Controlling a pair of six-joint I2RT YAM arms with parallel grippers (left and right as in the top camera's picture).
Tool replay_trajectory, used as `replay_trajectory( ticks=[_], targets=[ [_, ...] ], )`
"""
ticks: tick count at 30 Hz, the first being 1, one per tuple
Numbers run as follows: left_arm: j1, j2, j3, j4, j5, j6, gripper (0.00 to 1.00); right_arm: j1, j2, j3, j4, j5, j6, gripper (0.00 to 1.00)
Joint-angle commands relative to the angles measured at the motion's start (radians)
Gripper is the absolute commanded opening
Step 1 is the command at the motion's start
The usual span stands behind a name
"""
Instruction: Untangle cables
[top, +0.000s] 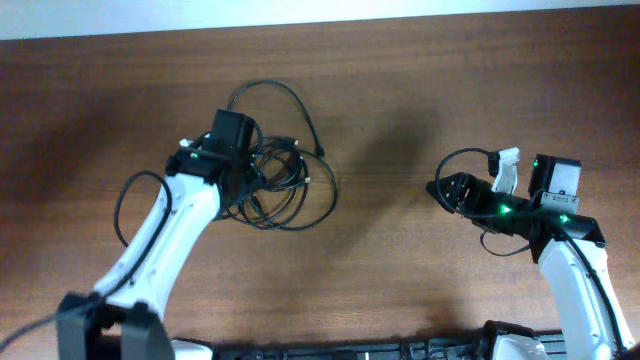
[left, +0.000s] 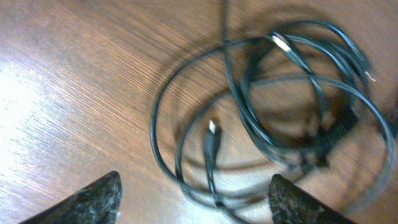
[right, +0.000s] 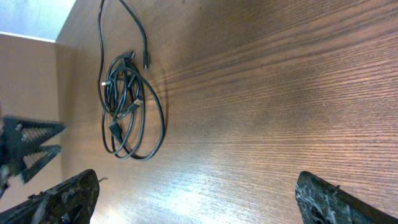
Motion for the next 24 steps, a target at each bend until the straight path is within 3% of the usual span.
replay_trajectory(
  ticks=[1,3,4,6,10,15,19,24],
  targets=[
    [0.080,0.083,-0.005,0.073,0.024,-0.076,0.72,0.006,0.004,0.002,-0.010,0.009,-0.043,0.99],
    [0.121,0.124,-0.005,0.179,0.167,-0.076,0.64,0.006,0.004,0.002,-0.010,0.010,-0.043,0.99],
    [0.134,0.148,-0.005,0.221,0.187,-0.084,0.56,0.006,0.004,0.002,-0.010,0.010,-0.043,0.99],
    [0.137,0.179,-0.005,0.226,0.183,-0.187,0.49,0.006,0.004,0.002,-0.010,0.010,-0.043,0.99],
    [0.137,0.242,-0.005,0.294,0.183,-0.274,0.42,0.006,0.004,0.002,-0.013,0.035,-0.042,0.99],
    [0.137,0.340,-0.005,0.356,0.183,-0.282,0.38,0.006,0.004,0.002,-0.014,0.035,-0.043,0.99],
    [0.137,0.365,-0.004,0.351,0.188,-0.281,0.00,0.006,0.004,0.002,-0.014,0.035,-0.042,0.99],
    [0.134,0.262,0.043,0.267,0.273,-0.193,0.00,0.006,0.004,0.002,-0.067,0.035,-0.043,0.99]
  ],
)
